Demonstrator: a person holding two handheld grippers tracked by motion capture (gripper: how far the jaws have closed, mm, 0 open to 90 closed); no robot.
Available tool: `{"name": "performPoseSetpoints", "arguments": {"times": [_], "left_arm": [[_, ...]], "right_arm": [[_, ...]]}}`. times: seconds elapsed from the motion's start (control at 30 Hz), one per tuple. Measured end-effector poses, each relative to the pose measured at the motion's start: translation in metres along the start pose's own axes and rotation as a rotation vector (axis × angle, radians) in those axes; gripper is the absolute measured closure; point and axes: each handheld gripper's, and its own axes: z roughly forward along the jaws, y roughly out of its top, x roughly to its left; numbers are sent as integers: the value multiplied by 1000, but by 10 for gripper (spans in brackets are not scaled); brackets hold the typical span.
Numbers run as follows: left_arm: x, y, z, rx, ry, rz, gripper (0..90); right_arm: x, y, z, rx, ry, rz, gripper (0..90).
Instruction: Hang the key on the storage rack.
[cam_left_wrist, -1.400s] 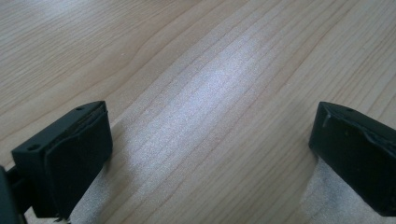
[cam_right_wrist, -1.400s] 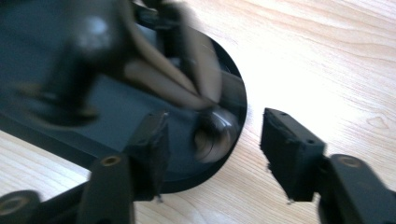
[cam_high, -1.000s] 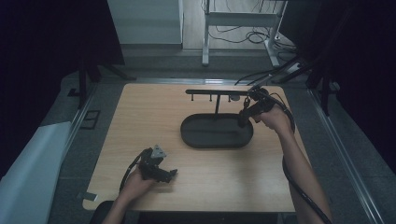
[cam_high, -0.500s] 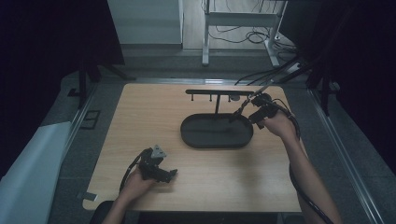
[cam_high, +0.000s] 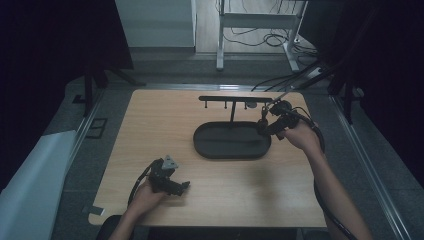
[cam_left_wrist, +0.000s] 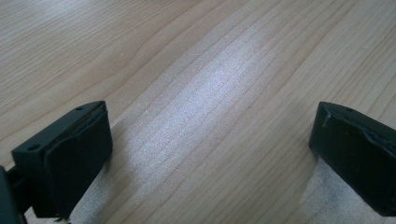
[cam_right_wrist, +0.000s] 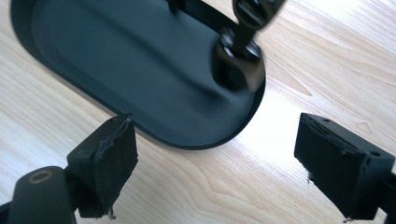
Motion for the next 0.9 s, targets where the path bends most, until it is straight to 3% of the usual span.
{"name": "performPoseSetpoints", "arguments": {"times": [0.27, 0.67, 0.9], "left_arm": [[0, 0, 0, 0, 0, 0, 0], [0, 0, 0, 2, -1, -1, 0], [0, 0, 0, 1, 0, -1, 0]], "right_arm": [[1, -13, -15, -20, 15, -18, 121], [0, -39, -22, -66, 31, 8, 117], [-2, -56, -28, -84, 10, 1, 119]]}}
